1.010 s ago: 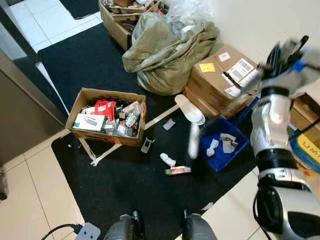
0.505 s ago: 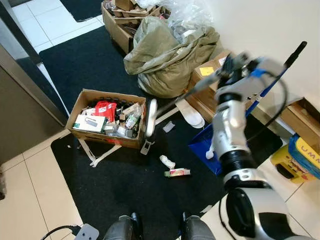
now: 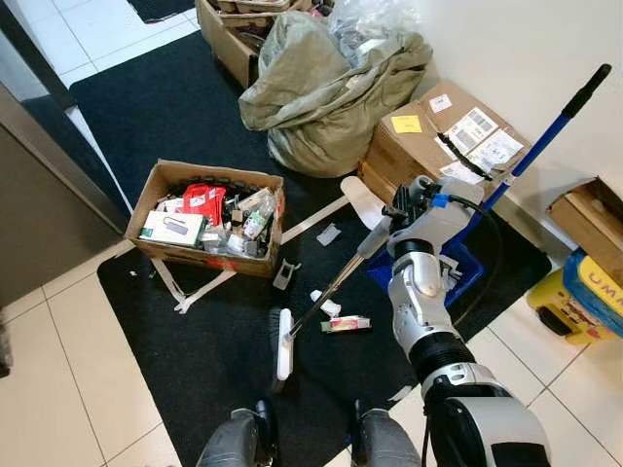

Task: Sweep floor

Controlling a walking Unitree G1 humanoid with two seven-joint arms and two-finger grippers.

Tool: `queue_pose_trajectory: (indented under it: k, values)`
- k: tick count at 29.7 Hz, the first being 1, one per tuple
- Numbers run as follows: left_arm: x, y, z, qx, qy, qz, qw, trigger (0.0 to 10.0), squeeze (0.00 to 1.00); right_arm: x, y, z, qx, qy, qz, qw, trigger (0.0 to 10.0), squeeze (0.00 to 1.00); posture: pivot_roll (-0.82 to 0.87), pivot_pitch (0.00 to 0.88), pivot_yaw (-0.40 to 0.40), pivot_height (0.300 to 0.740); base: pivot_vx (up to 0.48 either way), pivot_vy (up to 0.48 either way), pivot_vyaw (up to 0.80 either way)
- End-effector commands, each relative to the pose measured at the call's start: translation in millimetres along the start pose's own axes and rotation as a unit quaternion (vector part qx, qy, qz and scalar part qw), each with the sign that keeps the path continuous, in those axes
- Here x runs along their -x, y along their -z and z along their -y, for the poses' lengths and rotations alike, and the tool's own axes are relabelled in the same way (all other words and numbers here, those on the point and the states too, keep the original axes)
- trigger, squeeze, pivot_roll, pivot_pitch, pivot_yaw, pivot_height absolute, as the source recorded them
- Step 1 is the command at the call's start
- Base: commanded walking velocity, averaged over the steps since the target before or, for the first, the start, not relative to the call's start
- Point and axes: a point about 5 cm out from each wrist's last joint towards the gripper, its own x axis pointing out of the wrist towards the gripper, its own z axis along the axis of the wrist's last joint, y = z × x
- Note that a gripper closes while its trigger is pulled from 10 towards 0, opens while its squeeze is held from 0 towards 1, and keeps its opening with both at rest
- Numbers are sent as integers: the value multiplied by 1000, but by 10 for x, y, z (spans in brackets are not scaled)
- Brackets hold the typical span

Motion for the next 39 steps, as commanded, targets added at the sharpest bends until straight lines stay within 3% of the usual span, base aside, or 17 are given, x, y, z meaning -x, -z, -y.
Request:
queue_pose_trajectory:
  k: [1,5,15,20,24,25,31,38,39]
  values:
    - [66,123,16,0,6,-21,1000,10000,0,57,59,46,21,-4,-3,1000,10000,0,123,439,44,740,0,0,0]
    - [37,71,6,-3,6,-13,1000,10000,0,-25,-45,151,36,2,15,999,10000,0,125,432,47,740,0,0,0]
    - [53,85,6,-4,8,-12,1000,10000,0,-167,-242,238,74,-7,45,996,10000,0,138,425,57,740,0,0,0]
    - [71,98,-46,-8,6,-14,1000,10000,0,-332,-543,450,134,-3,80,988,10000,0,144,417,60,740,0,0,0]
    - [70,95,-53,-9,5,-14,1000,10000,0,-344,-572,479,141,-3,84,986,10000,0,147,411,60,740,0,0,0]
    - [64,84,-67,-9,3,-13,1000,10000,0,-360,-620,512,164,-9,90,982,10000,0,147,404,60,740,0,0,0]
    - [42,53,-73,-10,2,-10,1000,10000,0,-386,-694,441,215,-50,109,969,10000,0,145,385,57,740,0,0,0]
    - [23,26,-73,-9,2,-8,1000,10000,0,-423,-761,395,224,-60,121,965,10000,0,141,374,52,740,0,0,0]
    - [9,10,-52,-9,3,-6,1000,10000,0,-476,-871,333,241,-69,140,958,10000,0,137,371,49,740,0,0,0]
